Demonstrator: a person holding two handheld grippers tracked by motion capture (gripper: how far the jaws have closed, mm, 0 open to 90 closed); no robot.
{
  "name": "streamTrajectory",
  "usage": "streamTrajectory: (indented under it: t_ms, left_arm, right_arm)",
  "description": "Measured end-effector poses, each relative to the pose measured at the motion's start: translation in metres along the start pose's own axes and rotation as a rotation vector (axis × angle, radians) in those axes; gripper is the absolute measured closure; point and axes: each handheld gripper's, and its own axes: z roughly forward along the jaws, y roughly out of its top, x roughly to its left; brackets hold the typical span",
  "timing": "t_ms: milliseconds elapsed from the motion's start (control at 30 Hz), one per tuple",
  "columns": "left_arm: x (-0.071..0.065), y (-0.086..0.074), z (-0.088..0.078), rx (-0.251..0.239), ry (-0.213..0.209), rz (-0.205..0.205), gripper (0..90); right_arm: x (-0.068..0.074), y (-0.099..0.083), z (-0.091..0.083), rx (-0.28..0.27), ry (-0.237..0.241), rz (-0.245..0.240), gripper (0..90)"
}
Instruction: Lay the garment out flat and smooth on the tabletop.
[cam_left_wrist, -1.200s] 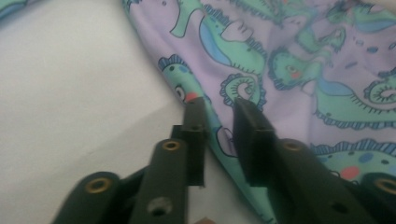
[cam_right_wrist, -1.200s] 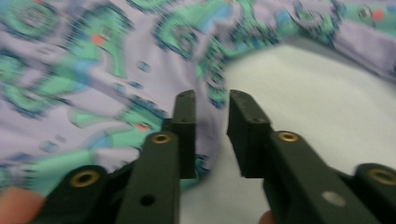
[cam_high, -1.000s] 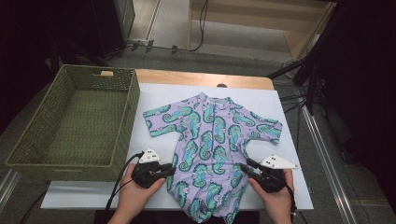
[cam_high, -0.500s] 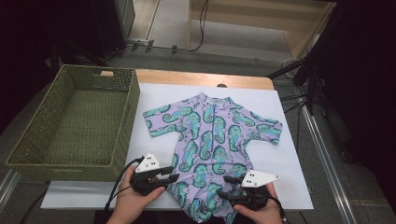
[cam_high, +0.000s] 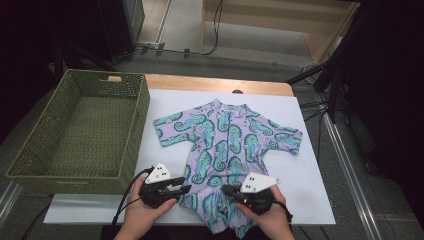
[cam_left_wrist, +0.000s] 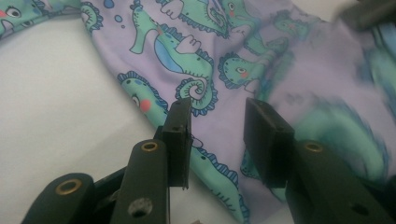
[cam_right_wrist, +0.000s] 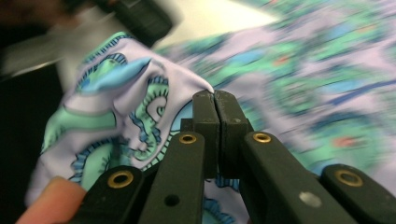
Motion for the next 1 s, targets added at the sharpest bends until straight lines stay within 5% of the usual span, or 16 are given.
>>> streamTrajectory:
  t_ms: [133, 233, 300, 367, 667, 867, 967, 1000]
  left_arm:
    - [0.000, 0.002, 0.000, -0.007, 0.005, -0.001, 60.8]
    - [-0.001, 0.003, 0.000, -0.021, 0.018, -0.010, 60.7]
    - [-0.003, 0.005, 0.000, -0.025, 0.021, -0.004, 60.7]
    - [-0.004, 0.006, 0.001, -0.027, 0.020, 0.006, 60.7]
    - [-0.016, 0.013, 0.026, -0.006, 0.039, 0.057, 54.5]
    - [-0.022, 0.026, 0.042, -0.005, 0.067, 0.094, 52.4]
    - [-0.020, 0.030, 0.048, -0.003, 0.079, 0.104, 58.5]
    - [-0.018, 0.031, 0.049, -0.005, 0.073, 0.096, 65.0]
  right_arm:
    - [-0.037, 0.011, 0.001, -0.027, -0.089, 0.104, 86.9]
    - [-0.068, 0.011, 0.014, 0.019, -0.159, 0.165, 85.4]
    - [-0.085, 0.004, 0.024, 0.068, -0.197, 0.230, 74.5]
    - [-0.090, 0.000, 0.025, 0.089, -0.219, 0.242, 64.3]
    - [-0.060, -0.015, -0.012, 0.011, -0.209, 0.270, 53.4]
    - [-0.025, -0.032, -0.026, -0.002, -0.108, 0.300, 38.4]
    - [-0.012, -0.039, -0.025, 0.020, -0.068, 0.300, 34.6]
    - [-0.008, -0.042, -0.021, 0.045, -0.076, 0.289, 39.6]
